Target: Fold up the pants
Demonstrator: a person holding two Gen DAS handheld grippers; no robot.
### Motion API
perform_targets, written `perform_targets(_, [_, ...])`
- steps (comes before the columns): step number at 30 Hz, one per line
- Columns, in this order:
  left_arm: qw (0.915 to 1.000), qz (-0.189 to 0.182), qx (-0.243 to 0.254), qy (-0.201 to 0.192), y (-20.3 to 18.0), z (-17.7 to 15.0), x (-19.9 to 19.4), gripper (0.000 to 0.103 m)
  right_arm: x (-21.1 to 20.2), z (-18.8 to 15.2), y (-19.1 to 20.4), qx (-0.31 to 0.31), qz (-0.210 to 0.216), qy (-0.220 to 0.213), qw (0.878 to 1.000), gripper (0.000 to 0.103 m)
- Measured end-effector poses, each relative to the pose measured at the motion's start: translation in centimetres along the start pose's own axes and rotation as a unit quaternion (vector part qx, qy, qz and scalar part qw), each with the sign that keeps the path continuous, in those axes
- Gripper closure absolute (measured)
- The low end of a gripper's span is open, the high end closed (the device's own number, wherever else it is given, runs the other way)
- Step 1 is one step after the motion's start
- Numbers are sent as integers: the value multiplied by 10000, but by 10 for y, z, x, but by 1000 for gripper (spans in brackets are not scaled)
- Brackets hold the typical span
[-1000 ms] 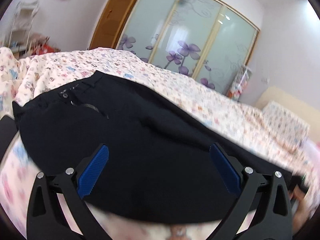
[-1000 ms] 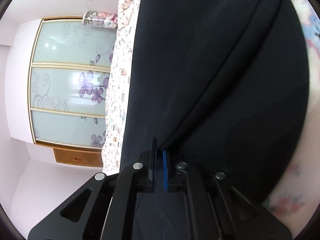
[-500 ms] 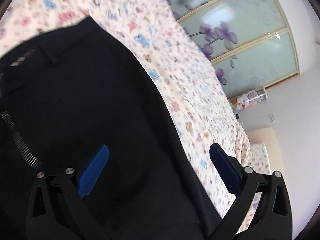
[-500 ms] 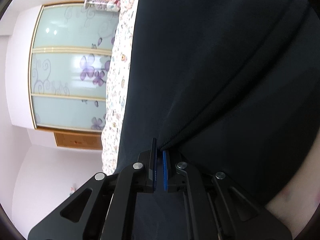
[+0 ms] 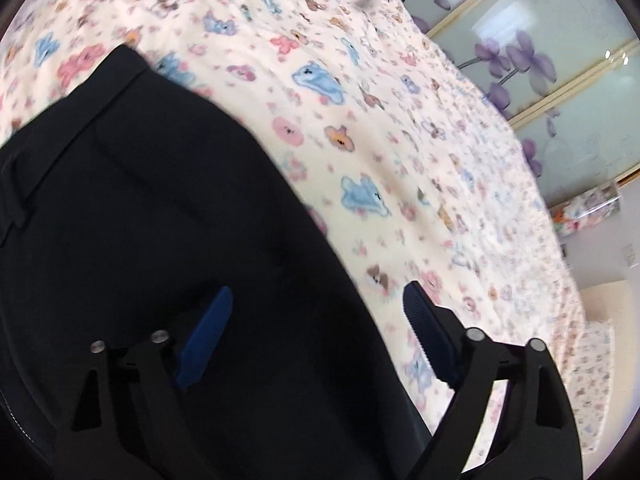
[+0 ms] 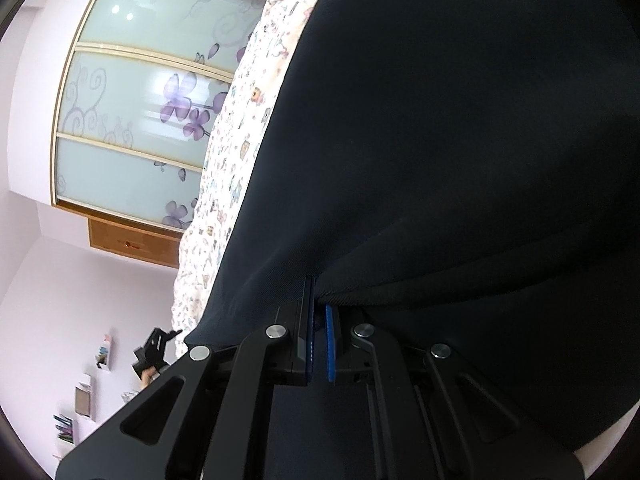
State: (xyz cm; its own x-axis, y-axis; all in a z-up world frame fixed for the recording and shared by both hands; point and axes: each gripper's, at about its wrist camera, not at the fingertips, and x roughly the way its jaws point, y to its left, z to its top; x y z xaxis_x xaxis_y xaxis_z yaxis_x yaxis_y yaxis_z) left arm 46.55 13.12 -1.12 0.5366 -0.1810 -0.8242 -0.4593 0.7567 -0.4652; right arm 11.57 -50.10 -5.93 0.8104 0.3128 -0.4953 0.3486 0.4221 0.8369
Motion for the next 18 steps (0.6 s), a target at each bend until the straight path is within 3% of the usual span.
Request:
perform_targets(3, [9975,604,364,-52,-9,1,13,39,-8,0,-5,-5,48,31,10000,99])
perform_targets(4, [9964,738,417,-72,-7,1,15,51,-9,0,-5,-27,49,34,10000,99])
perform_targets(6, [9967,714,347,-183,-1,-2,10,72,-11,-1,-5,-51,30,28,10000,99])
perform_targets(7, [9978,556,339,-155,3,-2,7,88,-12,-2,-5,-68,19,25,10000,99])
perform_targets(10, [9991,112,288,-282,14,-8,-14,96,7,0,6,-100,0,12,9999,99])
perform_targets(18, [9926,-671,169,-1001,47,-48,-107,96,-16,5,19,-540,202,-367,9977,99])
